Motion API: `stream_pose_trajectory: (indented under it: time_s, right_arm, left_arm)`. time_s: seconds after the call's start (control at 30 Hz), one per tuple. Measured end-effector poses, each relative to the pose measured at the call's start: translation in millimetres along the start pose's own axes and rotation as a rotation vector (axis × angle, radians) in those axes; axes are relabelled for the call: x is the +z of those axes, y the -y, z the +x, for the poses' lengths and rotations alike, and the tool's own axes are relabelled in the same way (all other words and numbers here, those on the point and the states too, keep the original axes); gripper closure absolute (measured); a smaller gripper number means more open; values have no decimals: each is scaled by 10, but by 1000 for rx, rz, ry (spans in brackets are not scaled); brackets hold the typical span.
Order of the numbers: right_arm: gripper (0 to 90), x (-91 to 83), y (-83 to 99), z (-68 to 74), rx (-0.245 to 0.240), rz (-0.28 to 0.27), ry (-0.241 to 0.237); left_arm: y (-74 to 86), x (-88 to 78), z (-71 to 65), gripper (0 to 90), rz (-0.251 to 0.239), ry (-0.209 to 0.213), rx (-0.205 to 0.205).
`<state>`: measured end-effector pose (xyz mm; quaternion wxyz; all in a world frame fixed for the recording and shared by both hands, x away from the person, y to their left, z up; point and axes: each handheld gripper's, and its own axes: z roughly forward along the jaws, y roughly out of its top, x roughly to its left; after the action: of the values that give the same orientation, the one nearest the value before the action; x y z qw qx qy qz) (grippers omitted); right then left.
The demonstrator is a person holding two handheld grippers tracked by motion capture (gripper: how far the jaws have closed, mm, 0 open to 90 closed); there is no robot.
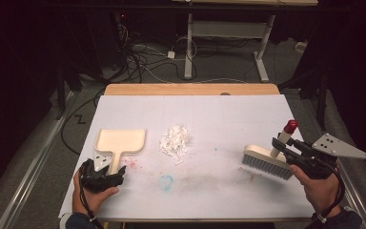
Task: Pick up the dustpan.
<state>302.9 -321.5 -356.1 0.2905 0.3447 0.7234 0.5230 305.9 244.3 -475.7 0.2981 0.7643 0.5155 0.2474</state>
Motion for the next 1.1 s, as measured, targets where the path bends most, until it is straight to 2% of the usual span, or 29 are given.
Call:
stream_pose_trajectory:
  time_s: [0.03,0.1,0.17,0.2,0.27,0.4,0.5,0.57,0.73,0.83,0.9,1.0,1.1]
  right_arm:
    - [704,0,-2,0,1,5,0]
    - [704,-1,-1,-1,1,2,5]
    - [704,-4,-1,-3,4,-2,8]
    - [704,-7,-1,-4,5,-2,11]
    - [704,-3,2,-9,11,0,13]
    - [705,11,7,-5,6,7,11]
    - [704,23,15,3,3,10,5]
    - [704,29,20,0,2,14,4]
    - [704,40,29,-10,8,18,0]
    - [704,47,31,-12,7,24,-2]
    - [704,48,34,-22,6,29,0]
    - [704,45,37,-24,11,32,4]
    - [704,38,37,-16,8,29,7]
  left_arm:
    - [-25,45,20,212,20,-13,-30]
    - [-58,108,55,224,33,-7,-86]
    - [-85,186,83,296,37,1,-152]
    - [-106,240,83,328,52,-5,-160]
    - [-148,277,93,342,50,-9,-168]
    - [-216,327,130,448,63,-8,-196]
    - [-227,329,155,562,70,-16,-189]
    - [-236,327,182,624,78,-11,-171]
    - [-272,320,227,634,100,17,-145]
    - [-308,284,277,635,126,22,-122]
    - [-320,242,315,636,141,40,-113]
    - [-336,121,360,637,165,62,-88]
    - [-361,-23,359,637,180,82,-37]
